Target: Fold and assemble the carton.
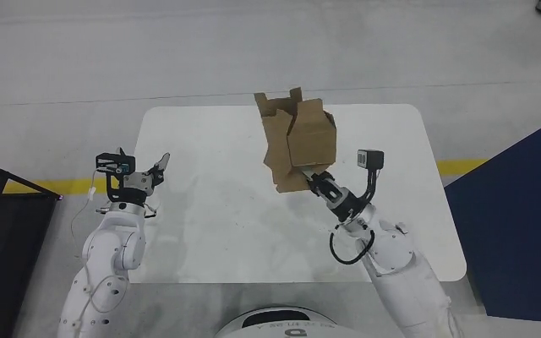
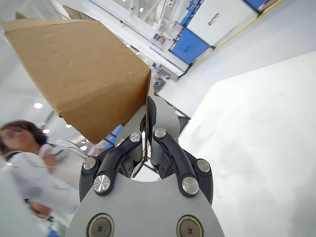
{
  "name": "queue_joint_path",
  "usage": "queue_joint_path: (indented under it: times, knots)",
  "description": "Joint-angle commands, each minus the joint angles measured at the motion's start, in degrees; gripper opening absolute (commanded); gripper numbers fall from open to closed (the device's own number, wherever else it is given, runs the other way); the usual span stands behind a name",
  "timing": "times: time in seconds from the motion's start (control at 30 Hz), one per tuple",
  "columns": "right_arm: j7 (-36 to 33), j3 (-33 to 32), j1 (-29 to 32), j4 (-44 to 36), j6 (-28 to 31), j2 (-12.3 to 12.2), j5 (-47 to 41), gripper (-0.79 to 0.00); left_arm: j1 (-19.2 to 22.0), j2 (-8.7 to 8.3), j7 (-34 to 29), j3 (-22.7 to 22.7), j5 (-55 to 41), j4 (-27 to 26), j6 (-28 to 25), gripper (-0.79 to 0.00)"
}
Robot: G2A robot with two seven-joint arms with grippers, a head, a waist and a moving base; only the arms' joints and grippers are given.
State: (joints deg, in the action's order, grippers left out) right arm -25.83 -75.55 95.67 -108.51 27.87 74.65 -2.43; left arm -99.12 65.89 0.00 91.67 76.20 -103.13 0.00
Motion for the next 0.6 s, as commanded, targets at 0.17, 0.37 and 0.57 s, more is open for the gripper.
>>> queue_joint_path:
  times: [0.17, 0.37, 0.57]
  knots:
    - [-8.65, -1.45, -0.71, 0.71, 0.32, -0.65, -18.39, -0.785, 0.0, 0.0, 0.0, 0.0, 0.0, 0.0, 0.0, 0.0]
    - [-8.51, -1.9, -1.03, 1.26, 1.07, -0.84, -18.77, -0.785, 0.0, 0.0, 0.0, 0.0, 0.0, 0.0, 0.0, 0.0]
    - [-6.81, -2.35, -0.8, 0.48, 3.0, -1.01, -14.36, -0.785, 0.0, 0.0, 0.0, 0.0, 0.0, 0.0, 0.0, 0.0]
